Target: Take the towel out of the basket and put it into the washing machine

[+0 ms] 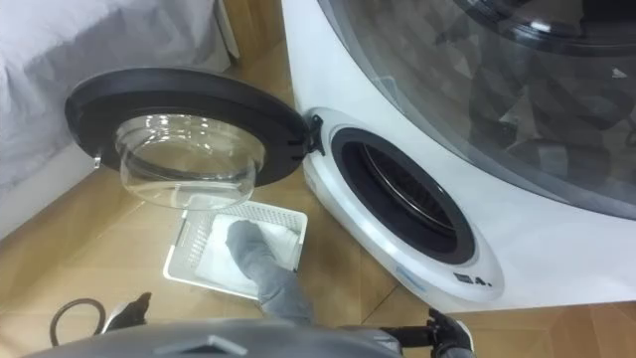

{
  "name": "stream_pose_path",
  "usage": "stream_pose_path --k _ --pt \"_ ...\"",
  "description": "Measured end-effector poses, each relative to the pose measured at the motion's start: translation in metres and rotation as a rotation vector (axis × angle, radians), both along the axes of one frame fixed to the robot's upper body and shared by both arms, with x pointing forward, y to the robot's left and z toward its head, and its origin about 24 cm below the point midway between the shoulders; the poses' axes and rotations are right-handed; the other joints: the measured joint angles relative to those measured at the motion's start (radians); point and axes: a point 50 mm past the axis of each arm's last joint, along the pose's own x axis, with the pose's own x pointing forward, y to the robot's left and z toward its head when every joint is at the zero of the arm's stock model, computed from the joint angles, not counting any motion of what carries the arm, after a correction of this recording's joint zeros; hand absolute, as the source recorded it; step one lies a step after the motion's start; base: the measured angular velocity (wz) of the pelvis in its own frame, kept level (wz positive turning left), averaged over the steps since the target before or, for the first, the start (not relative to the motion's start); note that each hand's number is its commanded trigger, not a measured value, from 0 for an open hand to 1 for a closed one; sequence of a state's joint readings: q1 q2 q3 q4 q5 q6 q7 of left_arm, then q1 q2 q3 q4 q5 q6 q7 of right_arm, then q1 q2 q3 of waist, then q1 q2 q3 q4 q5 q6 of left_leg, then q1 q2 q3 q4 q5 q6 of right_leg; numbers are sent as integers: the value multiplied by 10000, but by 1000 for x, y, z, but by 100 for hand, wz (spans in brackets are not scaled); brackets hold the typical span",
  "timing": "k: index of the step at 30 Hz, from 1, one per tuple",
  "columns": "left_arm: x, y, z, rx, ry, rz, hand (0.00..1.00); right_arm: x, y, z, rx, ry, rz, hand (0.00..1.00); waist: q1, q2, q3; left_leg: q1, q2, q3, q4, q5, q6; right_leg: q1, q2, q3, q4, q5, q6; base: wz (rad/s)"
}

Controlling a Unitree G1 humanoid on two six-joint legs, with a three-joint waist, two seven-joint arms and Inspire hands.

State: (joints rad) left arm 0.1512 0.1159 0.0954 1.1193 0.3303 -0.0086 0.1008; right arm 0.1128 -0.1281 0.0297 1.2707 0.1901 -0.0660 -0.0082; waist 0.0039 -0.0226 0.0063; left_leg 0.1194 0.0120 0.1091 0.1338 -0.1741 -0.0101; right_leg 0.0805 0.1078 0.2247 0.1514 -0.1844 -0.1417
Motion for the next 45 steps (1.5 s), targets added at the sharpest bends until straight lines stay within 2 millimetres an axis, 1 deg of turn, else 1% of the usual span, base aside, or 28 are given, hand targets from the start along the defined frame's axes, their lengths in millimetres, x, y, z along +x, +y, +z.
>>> stream_pose_path --k 16,18,20,21,22,23,24,25,26,27,28,29,30,31,32,33,34,35,36,37,38,39,40,41,42,43,44,45 --pt "9 1 1 -177 -236 -197 0 4 0 0 87 -97 154 0 -34 5 15 -52 24 68 -17 -3 -3 -109 9 -36 73 1 0 -3" --pt "13 -1 2 -135 -367 -388 0 6 0 0 74 -113 143 0 -34 27 25 -84 22 76 -16 -5 -5 -136 8 -26 58 1 0 0" --pt "17 -1 3 -117 -522 -459 0 8 -1 1 56 -149 234 0 -17 76 3 -205 25 74 -6 -6 -7 -277 8 -29 65 0 0 0" --pt "24 -2 4 -97 -721 -584 0 13 -1 1 22 -227 474 0 -24 89 -9 -370 26 85 10 -6 -7 -462 13 -68 175 1 1 0" --pt "35 -4 6 -56 -972 -860 0 20 -3 3 -43 -322 789 0 -20 139 4 -522 55 215 18 -7 -9 -677 39 -81 285 5 8 -4" --pt "41 -5 7 -55 -1125 -971 0 24 -4 3 -74 -375 962 0 6 149 11 -583 67 321 18 -7 -9 -793 49 -117 370 7 13 -19" --pt "50 -6 9 -15 -1360 -1189 0 35 -4 5 -70 -570 1285 0 20 178 18 -721 83 415 28 -11 -13 -997 44 -412 468 19 34 -31" --pt "58 -7 10 -7 -1562 -1365 0 49 -2 7 -80 -836 1647 0 21 215 28 -836 103 422 28 -26 -29 -1197 30 -759 555 14 113 -31" --pt "62 -8 11 -11 -1642 -1521 0 57 -1 8 -77 -974 1825 0 13 237 17 -919 107 409 30 -45 -48 -1268 6 -995 555 7 141 -23" --pt "72 -13 13 4 -1783 -1968 0 69 1 11 -70 -1215 2029 0 -60 321 53 -1026 121 432 33 -70 -56 -1370 4 -1122 580 22 165 0" --pt "83 -20 14 8 -1880 -2523 0 78 2 12 -68 -1291 2141 0 -177 390 98 -1122 117 441 27 -71 -55 -1445 -13 -1181 590 19 250 12" --pt "88 -24 15 16 -1934 -2772 0 80 2 13 -65 -1296 2184 0 -221 411 104 -1161 120 453 16 -70 -54 -1516 -17 -1229 602 13 305 21" --pt "97 -30 17 49 -2063 -3247 0 84 4 14 -29 -1298 2261 0 -269 432 127 -1230 125 469 14 -68 -51 -1647 -41 -1352 603 -18 459 8" --pt "103 -33 18 108 -2135 -3701 0 87 5 14 79 -1312 2325 0 -274 435 133 -1298 135 482 18 -67 -48 -1730 -101 -1635 584 -50 606 0" --pt "105 -34 19 168 -2146 -3905 0 89 6 14 129 -1334 2380 0 -292 434 131 -1334 144 489 20 -67 -47 -1783 -152 -1865 549 -51 627 -5" --pt "108 -37 20 358 -2200 -4355 0 91 7 15 210 -1384 2444 0 -329 441 129 -1452 161 493 42 -67 -47 -1919 -249 -2229 553 -52 629 -6" --pt "113 -40 21 521 -2294 -4794 0 93 7 15 232 -1437 2481 0 -388 473 124 -1667 125 508 103 -70 -42 -2138 -313 -2385 641 -30 594 -5" --pt "116 -41 22 578 -2360 -4982 0 94 8 16 230 -1471 2509 0 -406 483 128 -1829 107 514 193 -72 -38 -2319 -344 -2376 773 -26 590 -12" --pt "122 -44 25 815 -2520 -5346 0 99 10 17 226 -1540 2690 0 -408 494 148 -2184 93 533 438 -98 4 -2632 -369 -2366 1024 10 539 -19" --pt "127 -45 26 948 -2560 -5503 0 103 13 17 231 -1592 2883 0 -460 486 212 -2570 52 568 951 -165 97 -2805 -390 -2216 1157 88 450 -17" --pt "130 -45 27 1040 -2579 -5565 0 106 15 18 257 -1638 2951 0 -516 463 316 -2896 -12 590 1355 -240 132 -2792 -419 -1920 1199 122 400 6" --pt "137 -48 29 1207 -2711 -5788 0 111 17 19 250 -1737 2941 0 -679 423 425 -3442 -120 510 1486 -203 224 -2897 -483 -1239 1224 121 402 21" --pt "149 -53 35 1359 -3104 -6094 0 116 17 21 150 -1844 2943 0 -778 504 455 -4045 -135 428 854 295 274 -3222 -416 -1157 1302 108 424 12" --pt "155 -53 38 1473 -3309 -6244 0 119 19 22 164 -1914 2969 0 -722 451 502 -4274 -89 582 881 562 509 -3409 -412 -1125 1418 57 505 -21" --pt "162 -54 43 1743 -3624 -6474 0 123 21 23 134 -2083 3019 0 -609 396 527 -4490 -74 733 913 664 603 -3851 -441 -1282 1668 66 582 -40" --pt "170 -56 47 2009 -3917 -6768 0 132 23 26 107 -2354 3116 0 -561 379 553 -4775 -72 813 1018 675 634 -4350 -580 -1891 1862 44 659 -41" --pt "174 -57 50 2129 -4077 -6836 0 135 24 28 65 -2451 3181 0 -518 360 573 -4901 -73 819 1090 672 640 -4547 -649 -2201 1926 45 661 -39" --pt "179 -58 53 2381 -4342 -6946 0 144 26 31 -30 -2707 3325 0 -511 359 616 -5189 -94 815 1235 646 668 -4836 -782 -2695 1970 53 659 -45"
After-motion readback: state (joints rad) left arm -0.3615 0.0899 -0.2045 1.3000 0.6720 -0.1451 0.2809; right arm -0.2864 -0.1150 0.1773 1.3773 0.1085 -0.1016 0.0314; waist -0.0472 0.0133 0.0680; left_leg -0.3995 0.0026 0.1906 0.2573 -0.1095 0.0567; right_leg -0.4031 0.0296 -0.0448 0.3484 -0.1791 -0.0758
